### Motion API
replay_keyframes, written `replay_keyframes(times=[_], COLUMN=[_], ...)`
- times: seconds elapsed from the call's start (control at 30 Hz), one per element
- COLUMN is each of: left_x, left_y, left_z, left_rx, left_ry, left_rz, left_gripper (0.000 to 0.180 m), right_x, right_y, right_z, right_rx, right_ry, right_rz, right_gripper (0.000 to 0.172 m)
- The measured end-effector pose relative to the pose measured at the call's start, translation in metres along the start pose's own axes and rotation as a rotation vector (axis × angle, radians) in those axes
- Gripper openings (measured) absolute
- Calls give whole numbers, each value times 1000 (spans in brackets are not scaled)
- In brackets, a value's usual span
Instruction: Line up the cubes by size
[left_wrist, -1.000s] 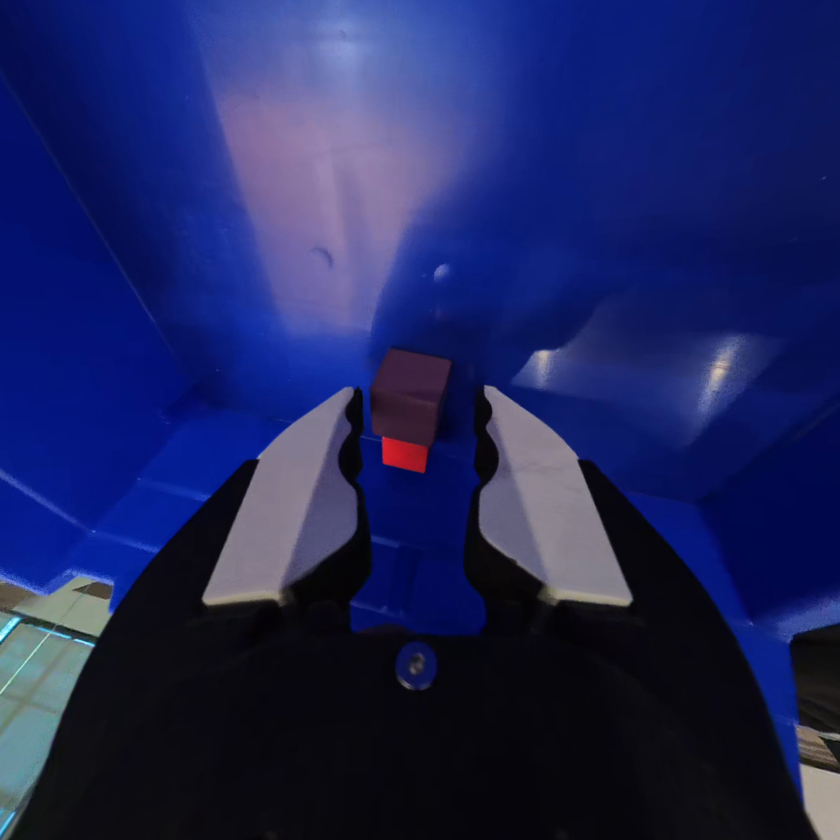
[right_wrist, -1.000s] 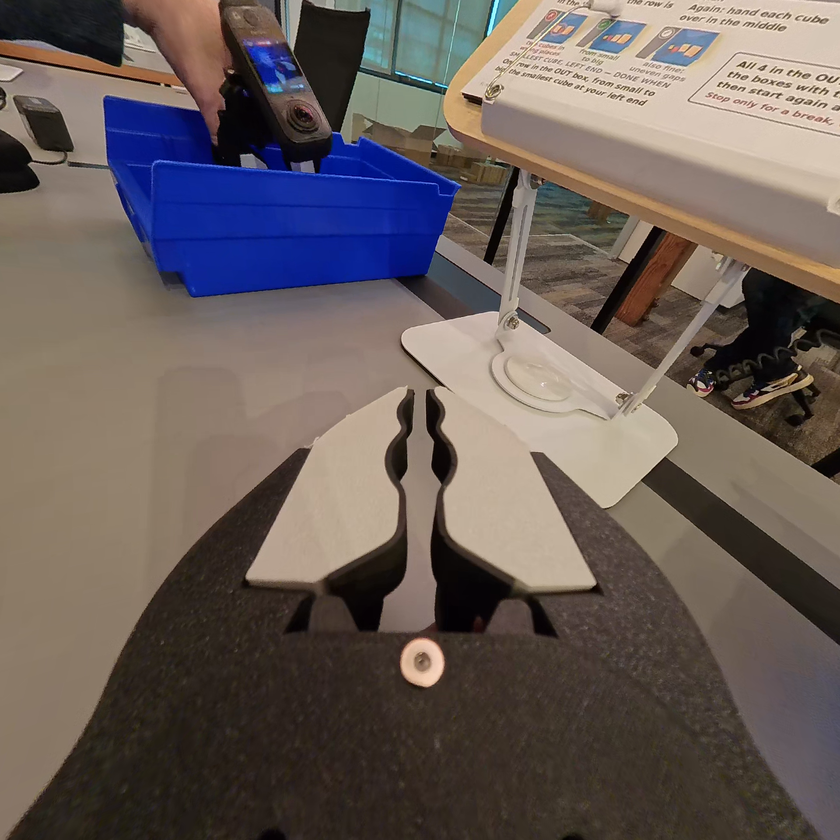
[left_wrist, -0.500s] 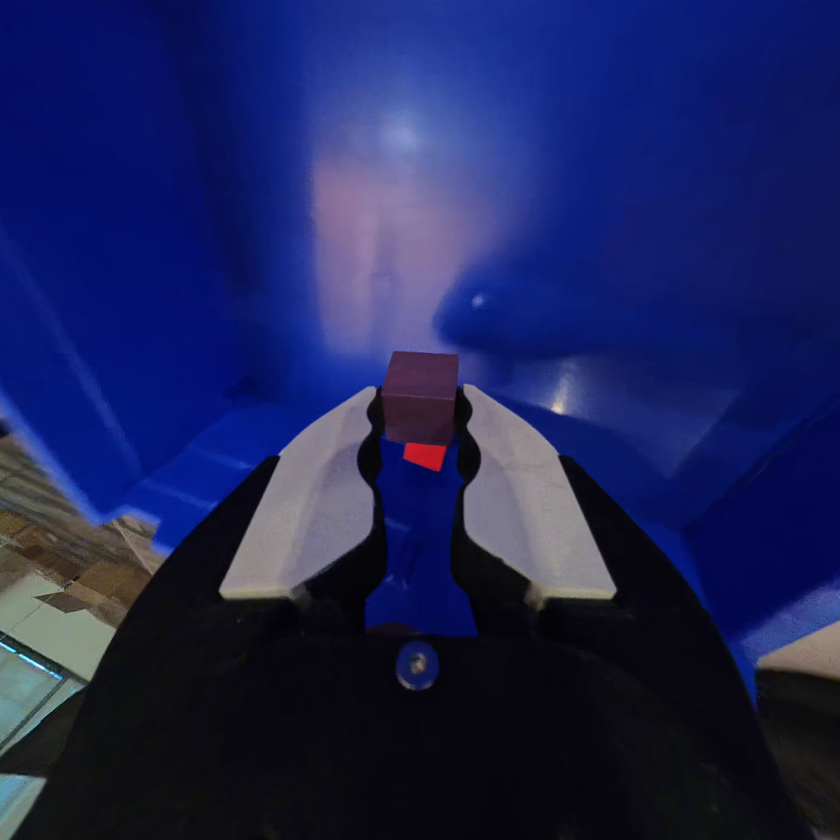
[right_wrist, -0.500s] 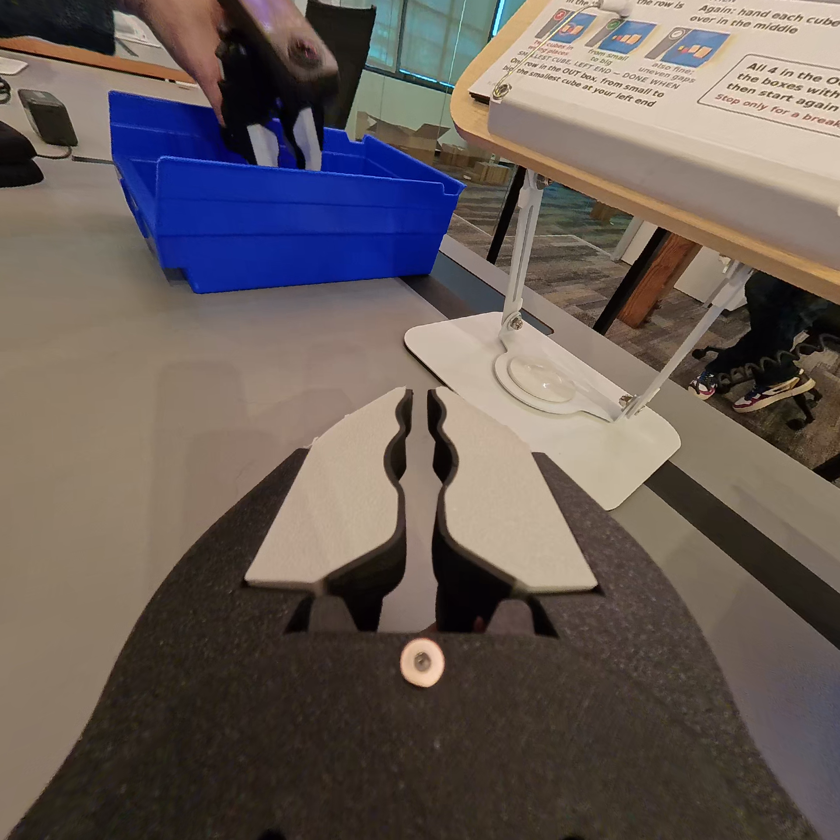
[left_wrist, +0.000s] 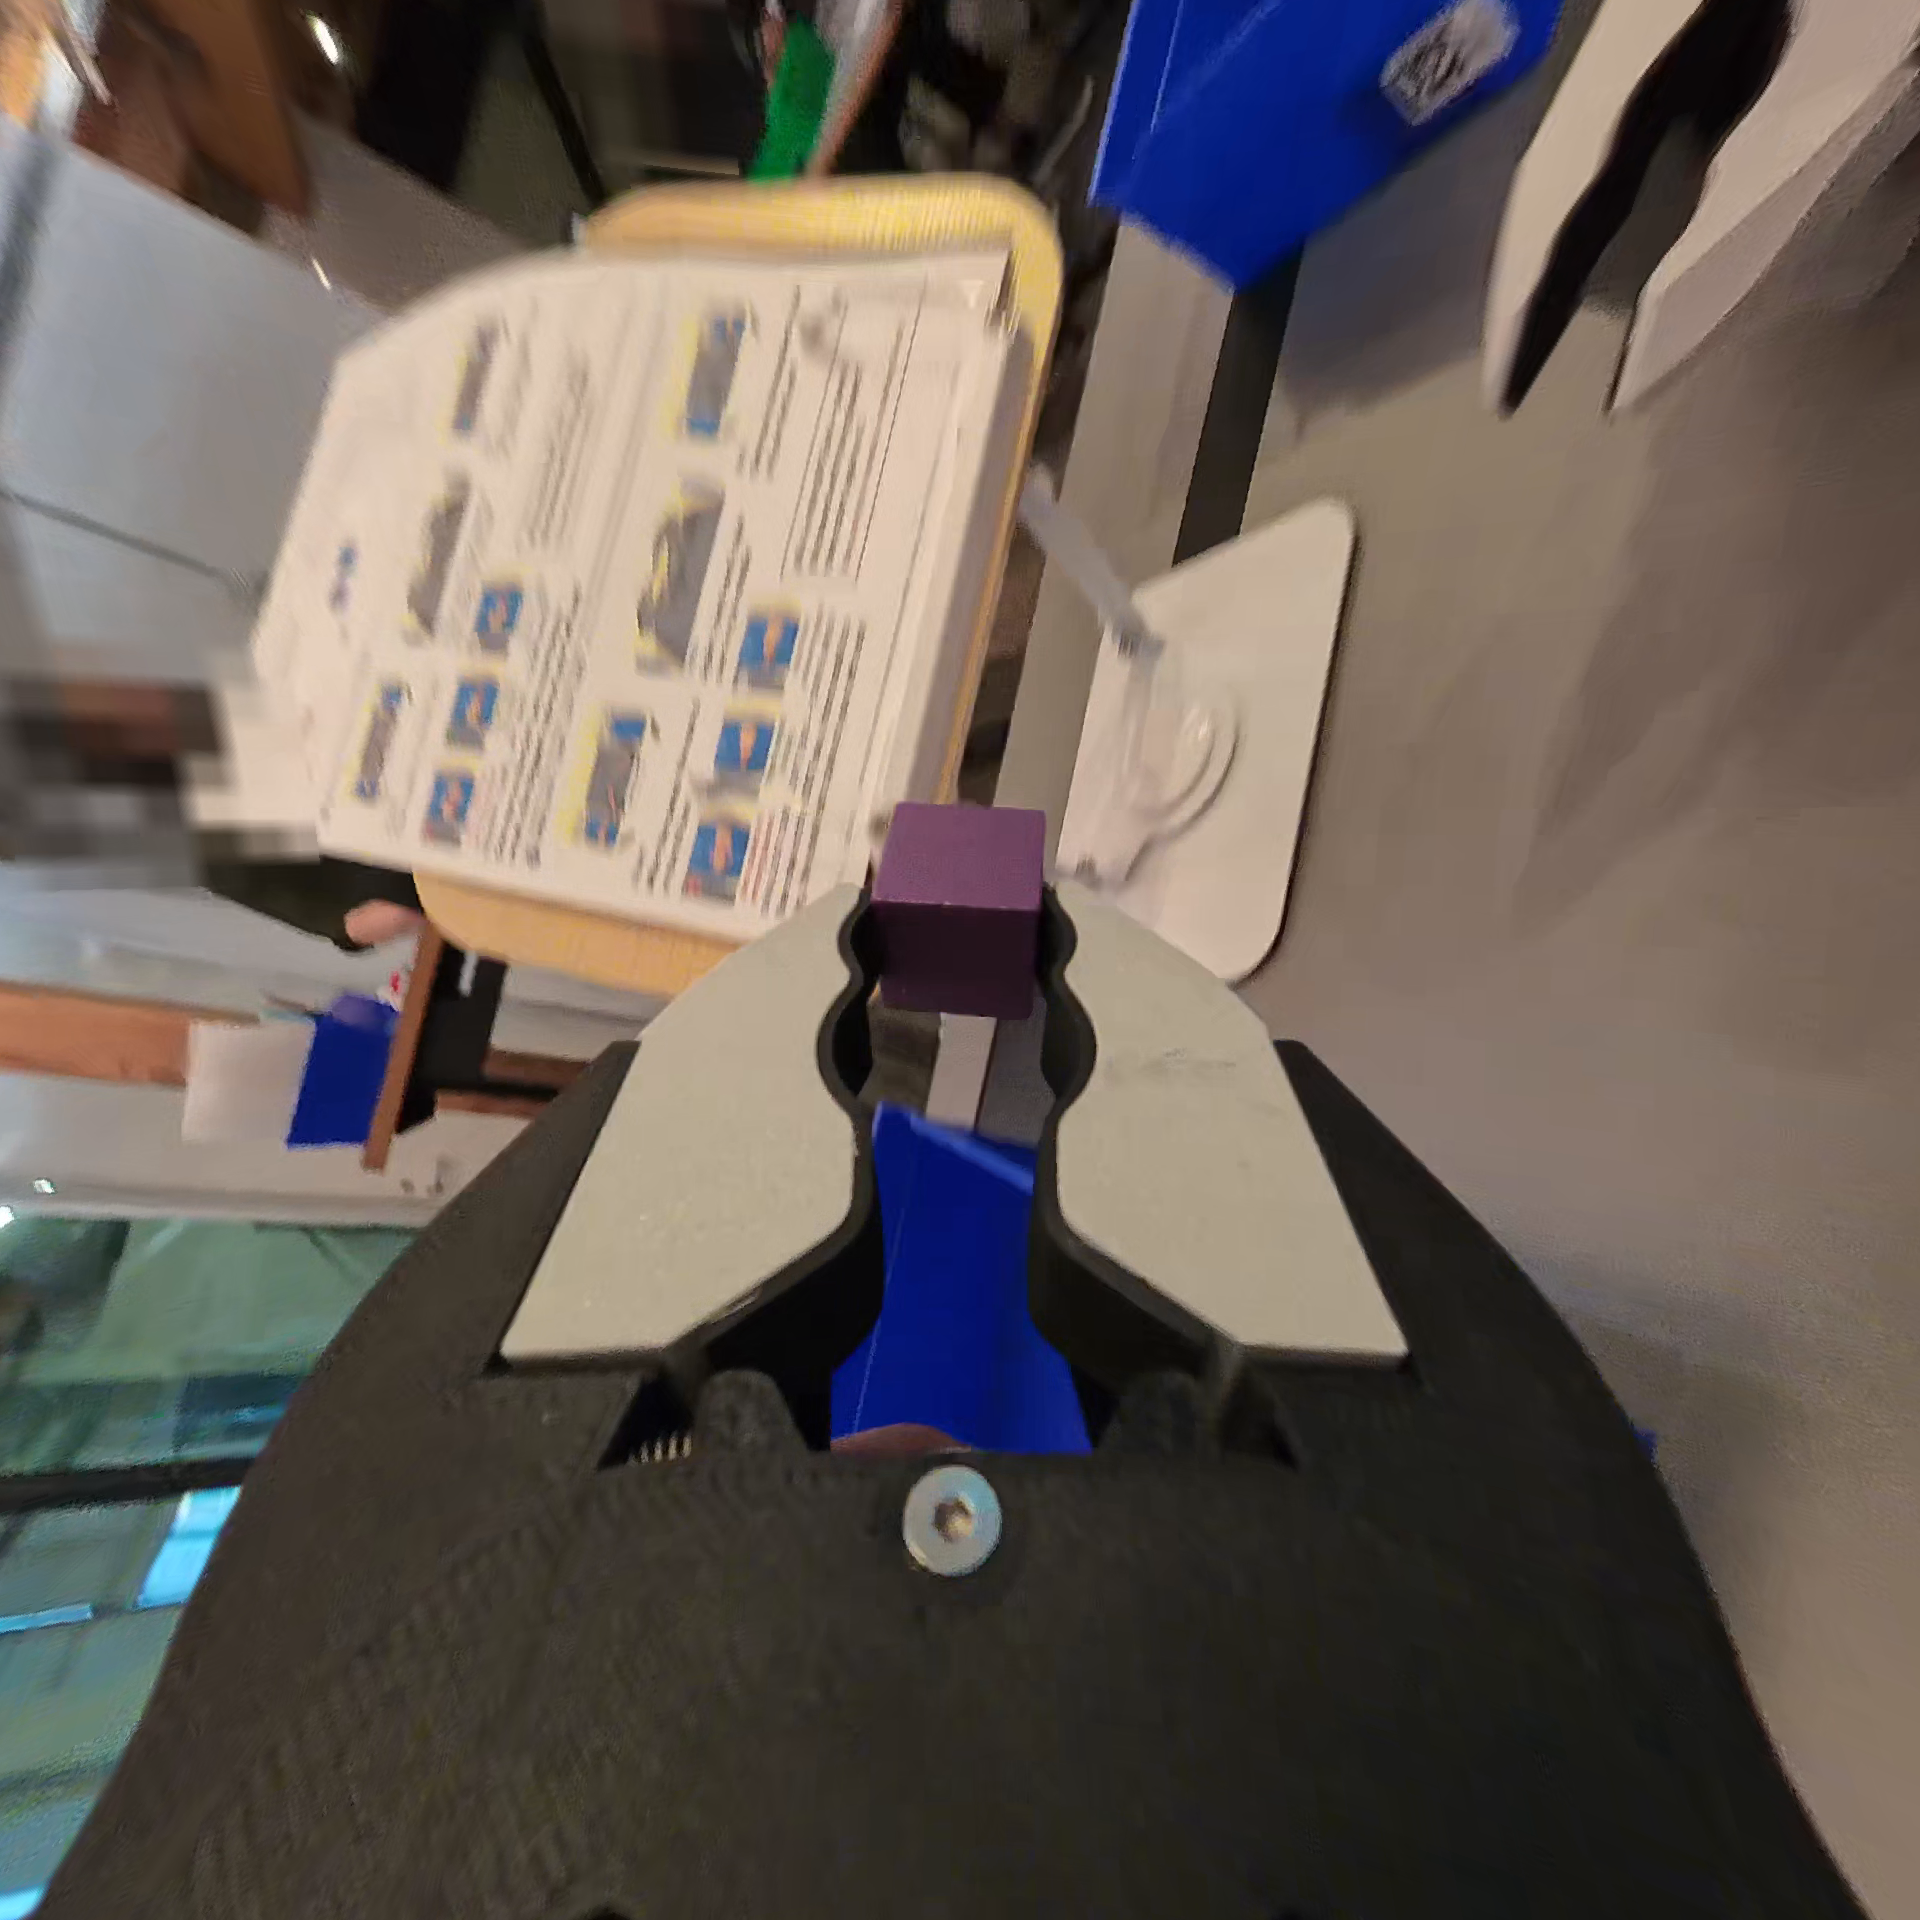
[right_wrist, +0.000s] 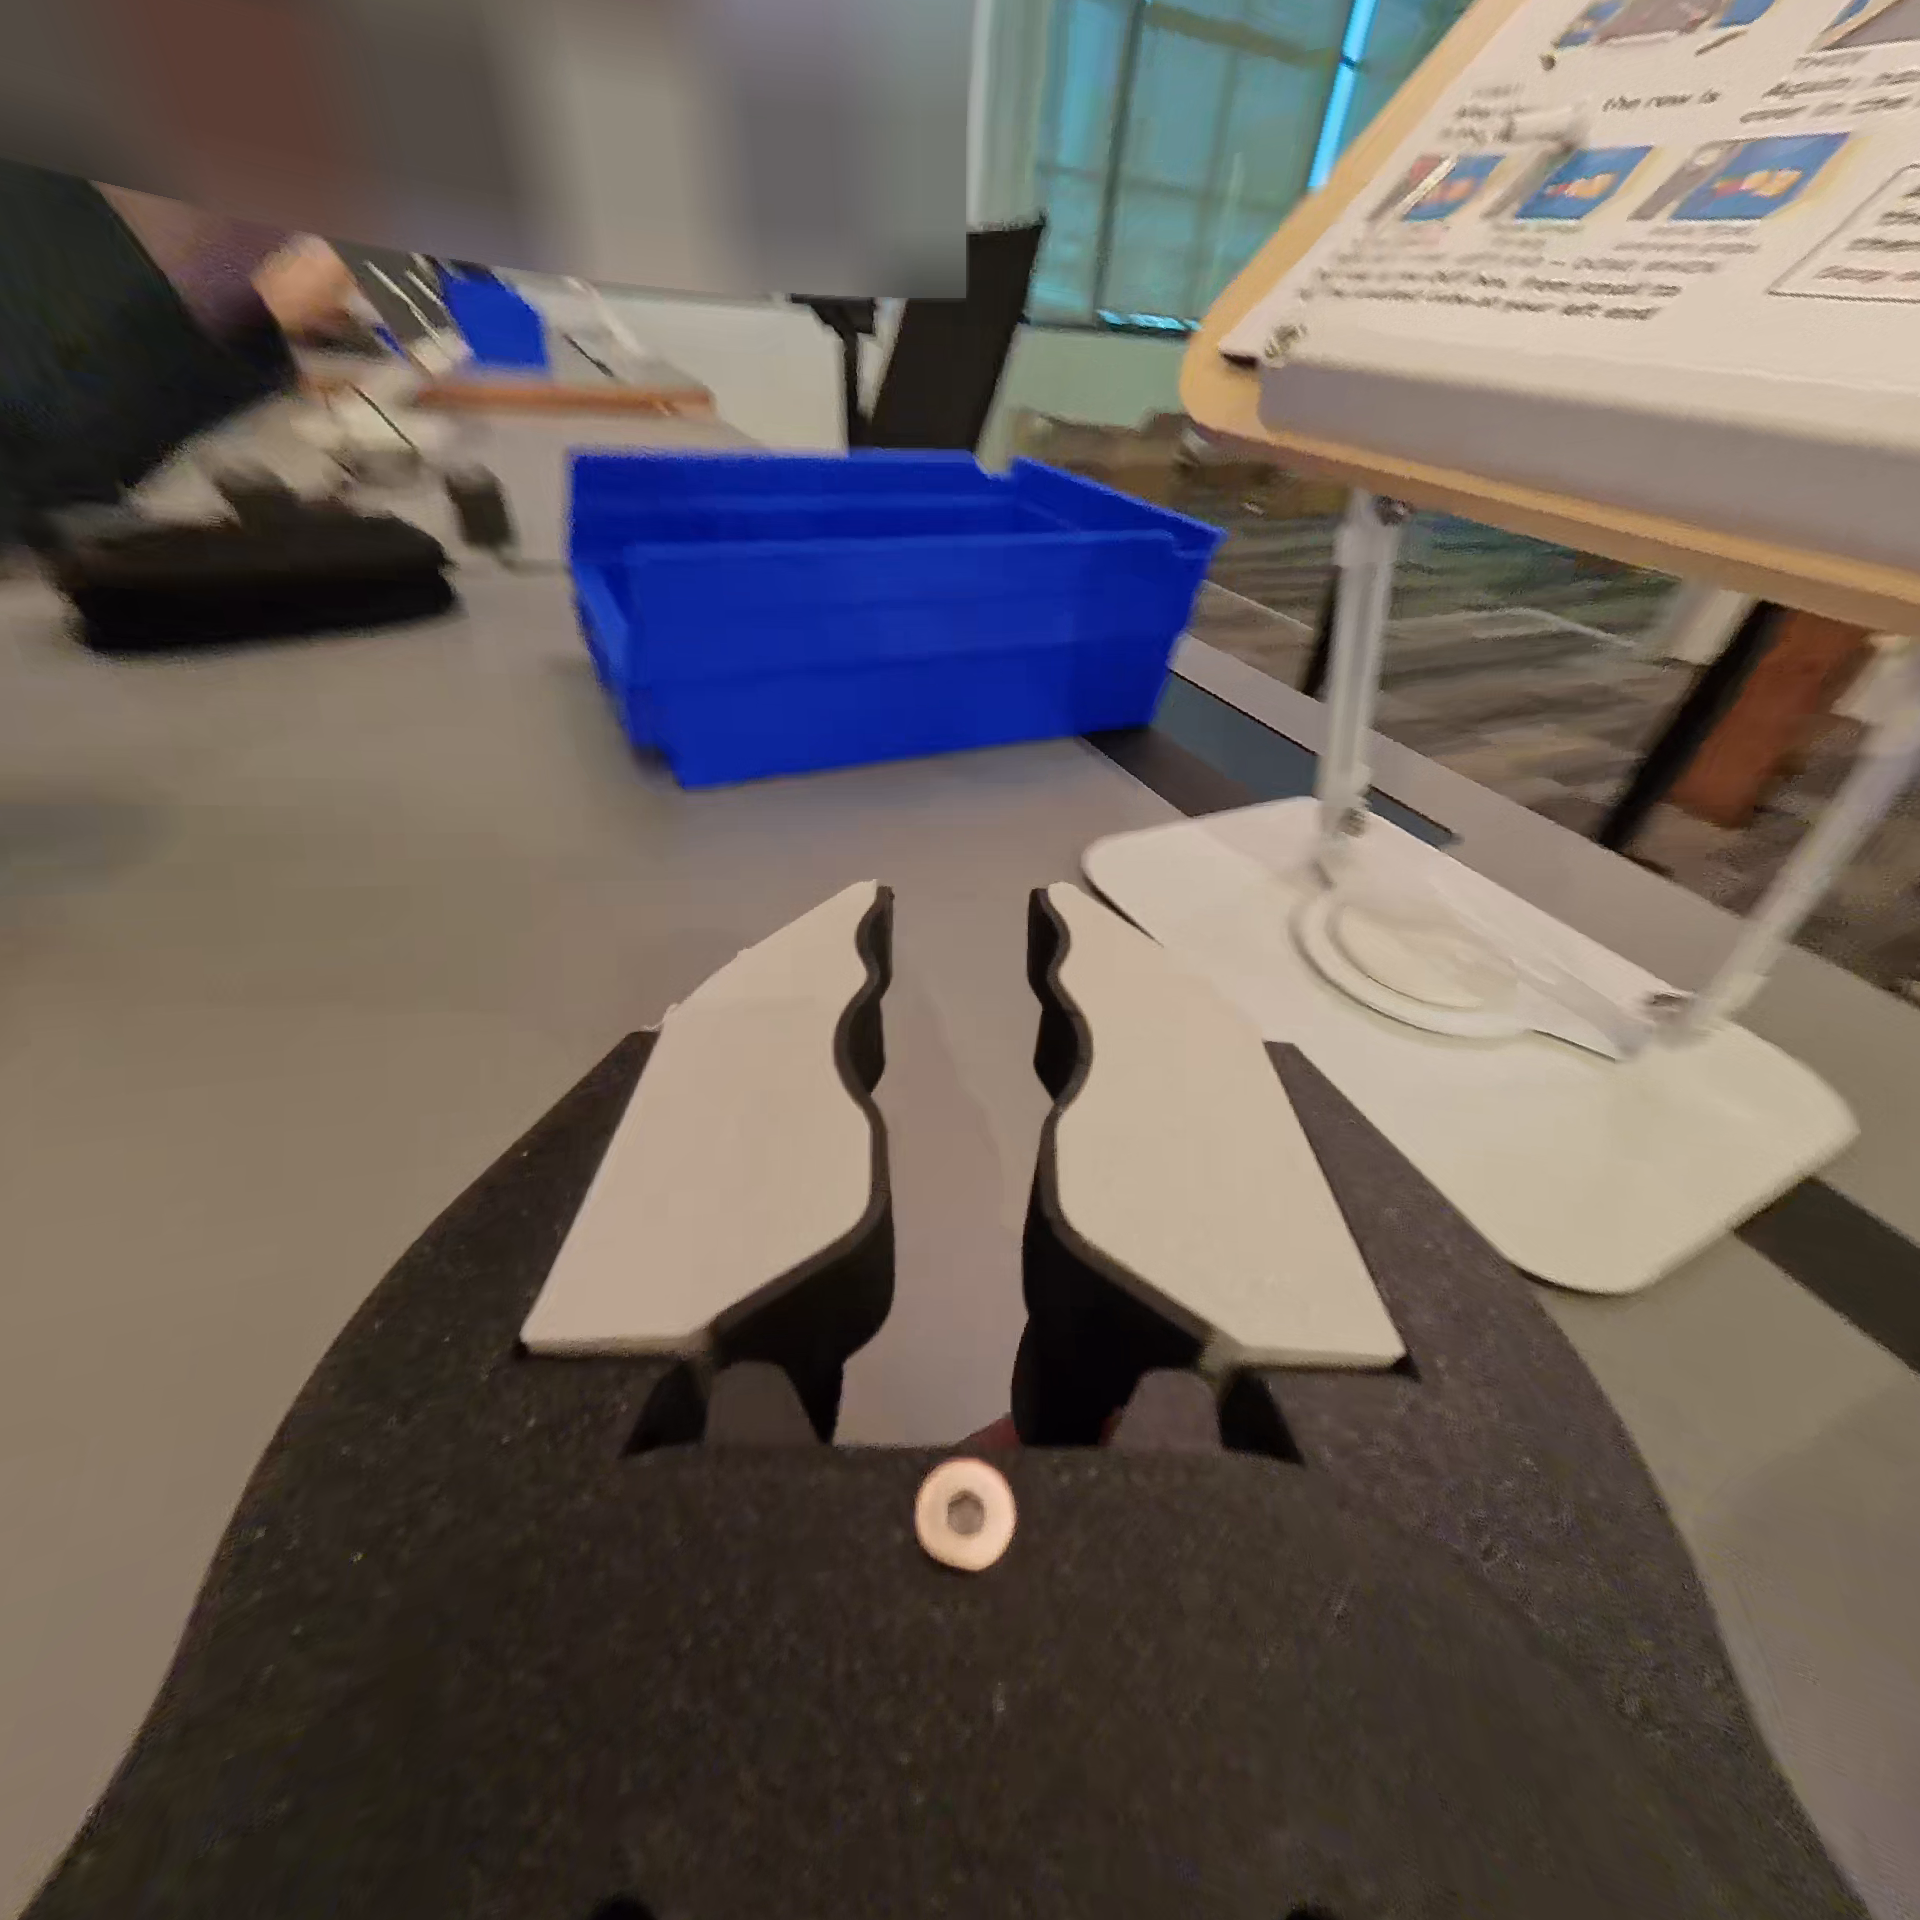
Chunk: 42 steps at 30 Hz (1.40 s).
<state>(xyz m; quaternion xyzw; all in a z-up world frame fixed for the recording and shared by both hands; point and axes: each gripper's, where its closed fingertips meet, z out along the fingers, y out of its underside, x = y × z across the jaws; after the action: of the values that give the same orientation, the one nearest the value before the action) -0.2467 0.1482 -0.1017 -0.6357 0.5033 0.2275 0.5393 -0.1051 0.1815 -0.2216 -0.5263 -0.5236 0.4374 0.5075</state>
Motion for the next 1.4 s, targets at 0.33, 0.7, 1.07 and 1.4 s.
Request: replay_keyframes(times=[0.33,0.7,1.07,1.4], left_x=[68,101,110,109], left_y=[-111,-145,-148,-151], left_z=[22,33,35,34], left_rx=[223,290,300,322], left_ry=[-45,-2,10,1], left_rz=[213,293,310,291], left_gripper=[28,28,28,33], right_x=[-37,-65,-69,-71], right_y=[-71,-102,-97,-99], right_z=[-30,-41,-40,-42], right_rx=[331,343,304,308], right_ry=[-451,-620,-650,-671], right_rz=[349,347,356,359], right_gripper=[49,51,31,28])
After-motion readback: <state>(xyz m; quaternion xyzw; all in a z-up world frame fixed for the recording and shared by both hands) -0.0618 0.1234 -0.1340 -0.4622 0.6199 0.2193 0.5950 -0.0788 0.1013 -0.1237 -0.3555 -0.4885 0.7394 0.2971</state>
